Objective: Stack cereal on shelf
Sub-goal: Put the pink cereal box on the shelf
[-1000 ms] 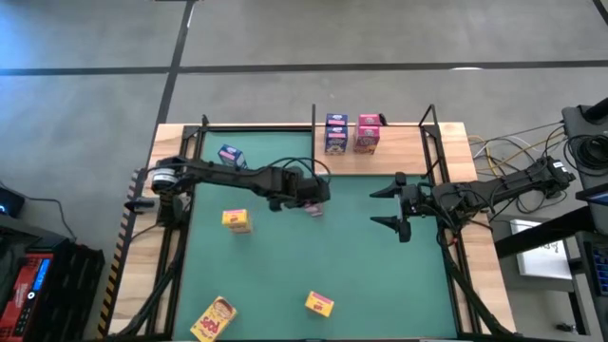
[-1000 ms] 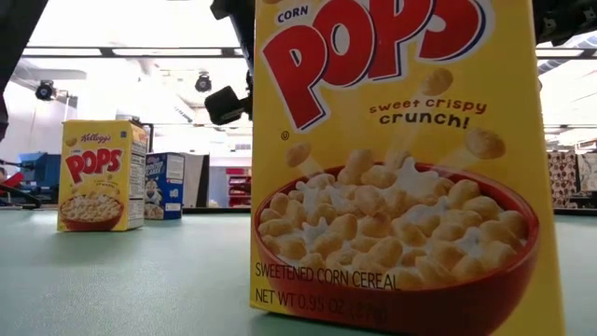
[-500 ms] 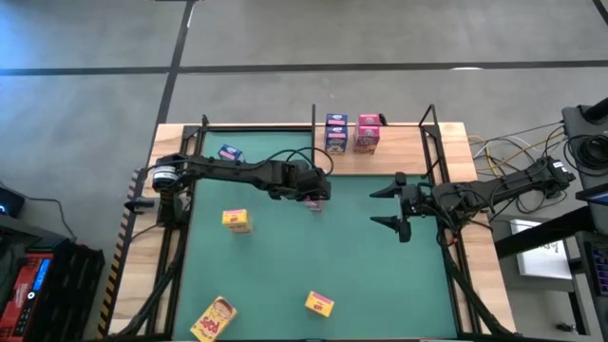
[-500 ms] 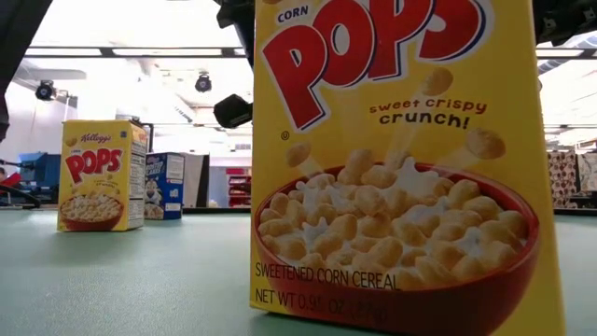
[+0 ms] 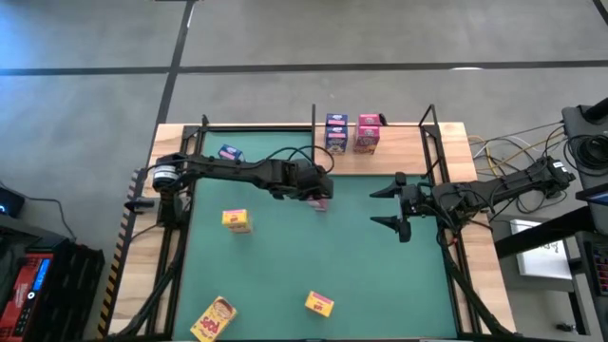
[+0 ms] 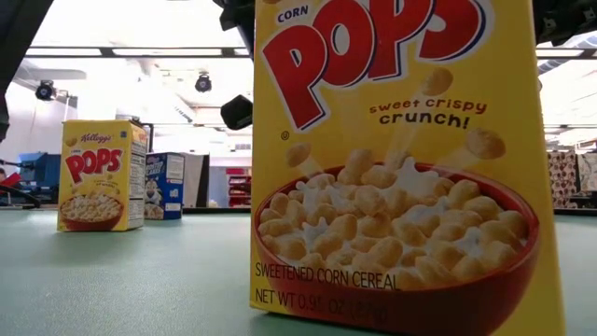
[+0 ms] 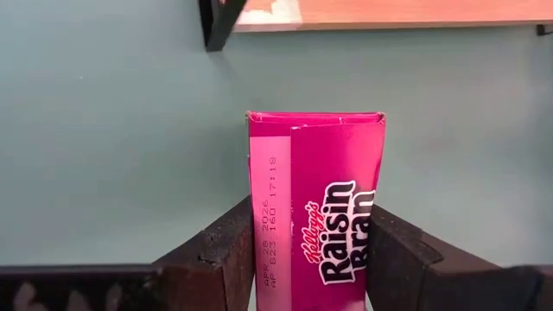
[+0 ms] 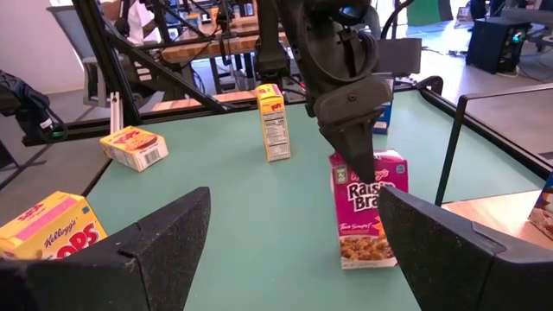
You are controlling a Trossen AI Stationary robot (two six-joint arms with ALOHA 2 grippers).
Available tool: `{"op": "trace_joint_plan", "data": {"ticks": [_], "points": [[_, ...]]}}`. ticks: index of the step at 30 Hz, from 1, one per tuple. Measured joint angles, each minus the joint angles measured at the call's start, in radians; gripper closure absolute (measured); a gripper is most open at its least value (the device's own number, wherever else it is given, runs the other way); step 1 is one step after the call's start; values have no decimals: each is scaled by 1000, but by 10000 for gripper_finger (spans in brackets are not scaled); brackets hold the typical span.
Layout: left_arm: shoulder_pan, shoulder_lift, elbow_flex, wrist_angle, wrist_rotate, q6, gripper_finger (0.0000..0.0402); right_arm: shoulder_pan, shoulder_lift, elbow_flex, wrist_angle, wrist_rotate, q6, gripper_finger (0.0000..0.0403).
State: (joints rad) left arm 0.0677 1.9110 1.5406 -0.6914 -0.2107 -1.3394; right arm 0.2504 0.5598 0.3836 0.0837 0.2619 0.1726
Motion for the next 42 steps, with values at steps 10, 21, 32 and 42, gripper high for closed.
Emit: {"op": "trace_joint_plan", "data": {"ticks": [10, 21, 32, 42], "points": [[0, 0, 0, 11, 13, 0, 206, 0, 0, 0, 0, 0, 0, 80], [0, 0, 0, 28, 44, 19, 112, 0, 0, 0, 0, 0, 0, 80], [0, -10, 0, 48, 50, 103, 51, 0, 0, 0, 0, 0, 0, 80], [0, -107, 0, -78, 90, 270, 49, 0, 0, 0, 0, 0, 0, 80]]}}
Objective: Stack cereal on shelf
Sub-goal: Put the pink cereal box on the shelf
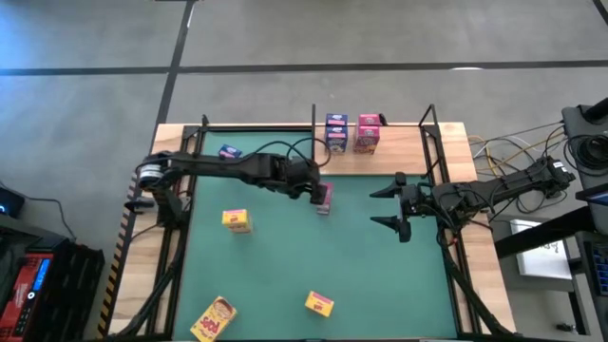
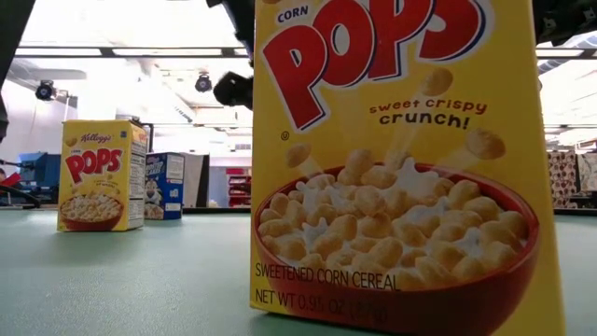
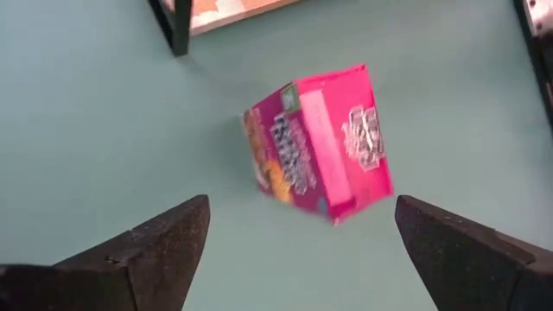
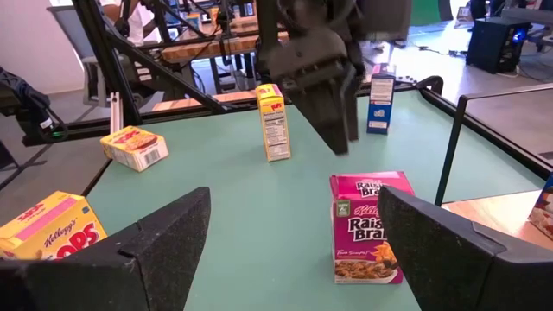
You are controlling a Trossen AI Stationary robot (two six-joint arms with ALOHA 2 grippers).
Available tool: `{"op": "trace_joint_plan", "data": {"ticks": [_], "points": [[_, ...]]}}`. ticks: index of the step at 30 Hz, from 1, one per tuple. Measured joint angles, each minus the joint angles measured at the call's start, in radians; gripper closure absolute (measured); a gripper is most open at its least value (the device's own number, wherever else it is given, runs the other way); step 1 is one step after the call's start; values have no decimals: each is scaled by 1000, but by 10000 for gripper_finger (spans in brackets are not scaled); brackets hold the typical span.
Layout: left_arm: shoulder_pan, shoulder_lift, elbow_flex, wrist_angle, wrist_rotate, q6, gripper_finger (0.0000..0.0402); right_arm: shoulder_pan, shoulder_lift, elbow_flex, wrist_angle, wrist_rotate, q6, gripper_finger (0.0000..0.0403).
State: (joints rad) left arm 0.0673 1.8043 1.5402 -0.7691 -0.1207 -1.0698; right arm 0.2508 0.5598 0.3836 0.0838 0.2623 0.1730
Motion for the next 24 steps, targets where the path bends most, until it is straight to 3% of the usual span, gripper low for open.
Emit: {"op": "trace_joint_plan", "data": {"ticks": [10, 16, 20, 24], "points": [[0, -104, -20, -214, 70, 9, 49, 0, 0, 0, 0, 0, 0, 80], [-1, -151, -47, -255, 101, -2, 49, 0, 0, 0, 0, 0, 0, 80], [-1, -221, -137, -252, 100, 4, 49, 0, 0, 0, 0, 0, 0, 80], [-1, -344, -307, -149, 100, 1, 49, 0, 0, 0, 0, 0, 0, 80]]}}
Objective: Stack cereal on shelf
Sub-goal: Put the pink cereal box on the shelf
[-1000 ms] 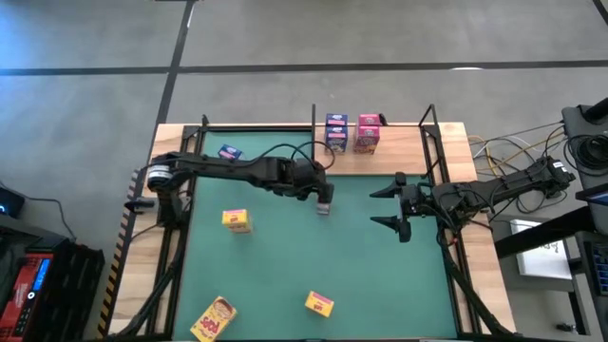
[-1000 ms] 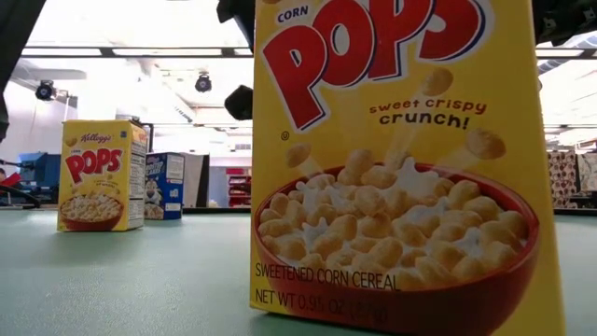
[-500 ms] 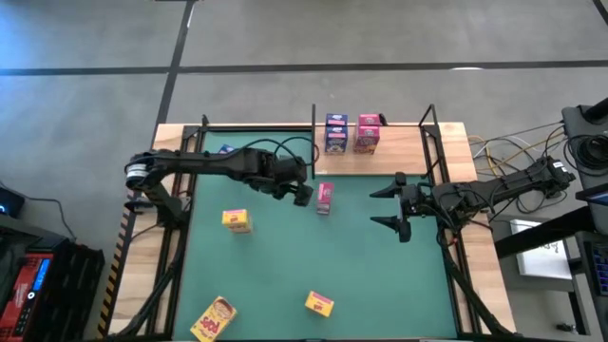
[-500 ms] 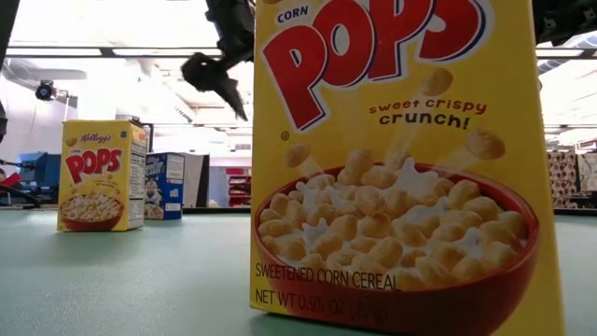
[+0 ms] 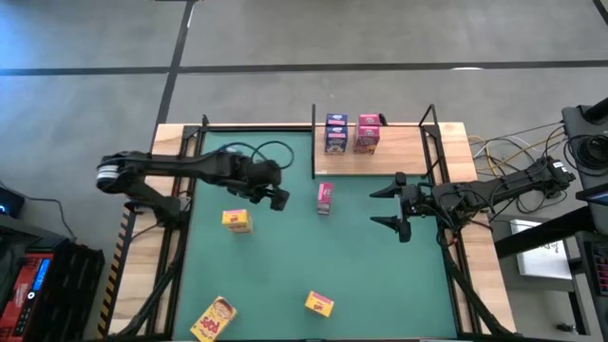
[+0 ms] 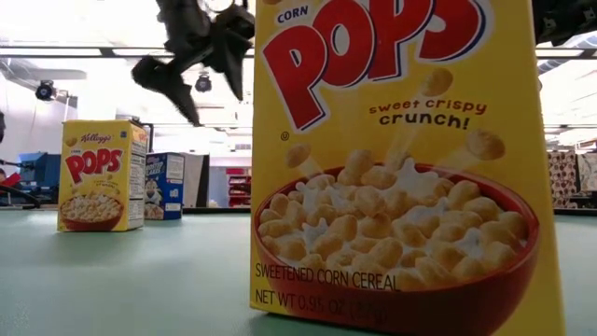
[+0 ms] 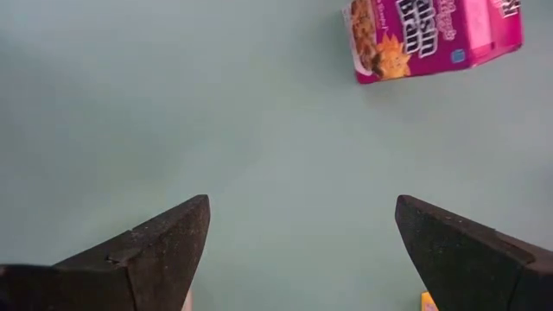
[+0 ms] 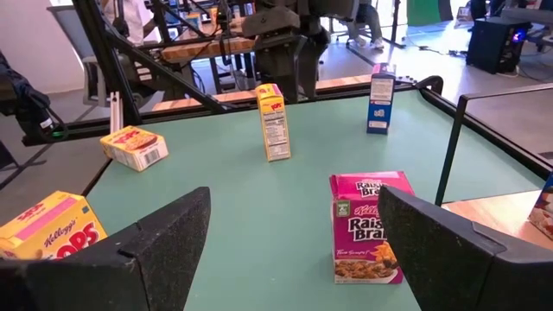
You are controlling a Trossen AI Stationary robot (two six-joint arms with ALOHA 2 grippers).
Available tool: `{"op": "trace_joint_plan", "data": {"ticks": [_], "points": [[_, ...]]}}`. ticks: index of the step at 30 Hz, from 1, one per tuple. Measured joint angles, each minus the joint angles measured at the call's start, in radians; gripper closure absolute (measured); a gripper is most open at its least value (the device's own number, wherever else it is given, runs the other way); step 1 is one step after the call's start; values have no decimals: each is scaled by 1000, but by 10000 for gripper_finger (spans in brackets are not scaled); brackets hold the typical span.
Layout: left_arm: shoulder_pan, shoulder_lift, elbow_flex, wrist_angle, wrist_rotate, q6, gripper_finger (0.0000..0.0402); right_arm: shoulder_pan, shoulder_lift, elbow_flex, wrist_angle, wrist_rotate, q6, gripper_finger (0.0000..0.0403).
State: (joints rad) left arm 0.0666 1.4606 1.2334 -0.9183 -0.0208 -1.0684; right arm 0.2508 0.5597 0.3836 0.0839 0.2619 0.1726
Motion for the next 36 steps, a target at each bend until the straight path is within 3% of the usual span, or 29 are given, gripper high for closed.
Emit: {"op": "trace_joint_plan", "data": {"ticks": [7, 14, 18, 26, 36], "points": [[0, -229, -358, 376, -6, 5, 49, 0, 0, 0, 0, 0, 0, 80], [-1, -334, -635, 758, 14, -5, 49, 0, 0, 0, 0, 0, 0, 80], [1, -349, -698, 840, -13, 151, 49, 0, 0, 0, 0, 0, 0, 80], [-6, -411, -710, 930, -22, 783, 49, 0, 0, 0, 0, 0, 0, 80], [-24, -418, -701, 1008, 12, 819, 49, 0, 0, 0, 0, 0, 0, 80]]}}
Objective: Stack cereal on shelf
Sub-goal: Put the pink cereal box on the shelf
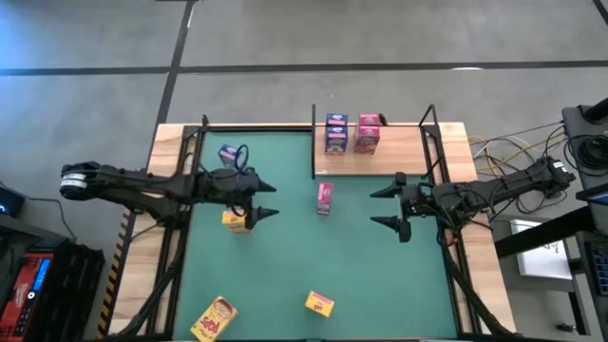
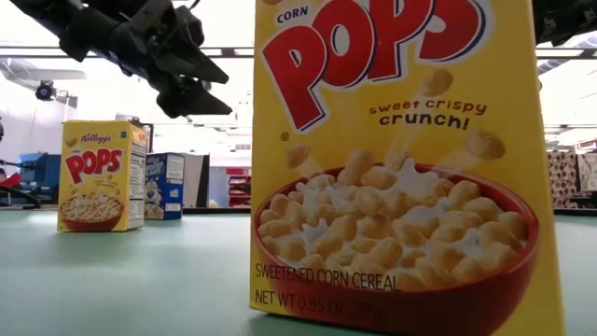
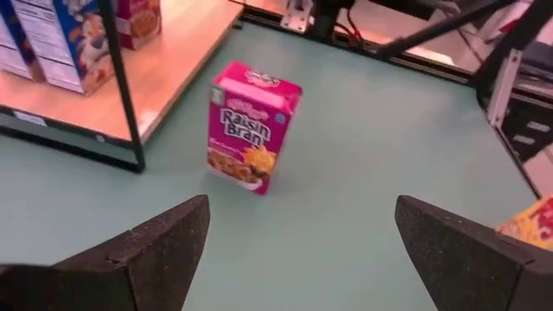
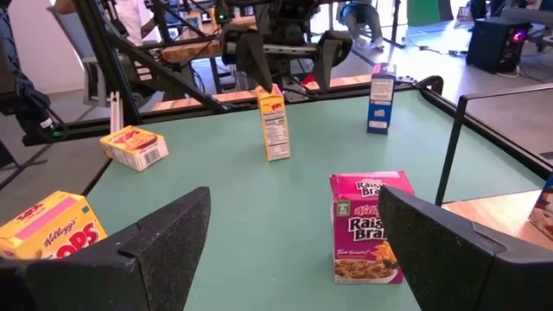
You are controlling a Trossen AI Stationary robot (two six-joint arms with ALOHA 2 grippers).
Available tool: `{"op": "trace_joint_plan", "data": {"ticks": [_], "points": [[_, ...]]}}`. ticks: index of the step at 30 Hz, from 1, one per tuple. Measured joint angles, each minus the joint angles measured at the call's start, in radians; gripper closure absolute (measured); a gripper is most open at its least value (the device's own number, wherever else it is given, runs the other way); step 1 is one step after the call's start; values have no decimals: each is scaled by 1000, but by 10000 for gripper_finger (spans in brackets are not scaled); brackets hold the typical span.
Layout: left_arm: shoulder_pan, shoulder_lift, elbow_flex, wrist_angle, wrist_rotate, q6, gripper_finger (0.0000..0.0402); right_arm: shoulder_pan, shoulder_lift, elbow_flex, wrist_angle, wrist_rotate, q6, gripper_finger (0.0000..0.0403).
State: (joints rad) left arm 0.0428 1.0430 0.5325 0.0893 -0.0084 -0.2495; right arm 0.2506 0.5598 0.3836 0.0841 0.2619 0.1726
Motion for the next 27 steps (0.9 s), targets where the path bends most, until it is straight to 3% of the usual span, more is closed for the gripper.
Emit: {"op": "trace_joint_plan", "data": {"ticks": [11, 21, 27], "points": [[-18, -19, -152, 407, 1, 58, 49, 0, 0, 0, 0, 0, 0, 80], [-39, -19, -181, 461, 23, 50, 49, 0, 0, 0, 0, 0, 0, 80], [-47, -19, -231, 604, 27, 57, 49, 0, 0, 0, 40, 8, 12, 80]]}}
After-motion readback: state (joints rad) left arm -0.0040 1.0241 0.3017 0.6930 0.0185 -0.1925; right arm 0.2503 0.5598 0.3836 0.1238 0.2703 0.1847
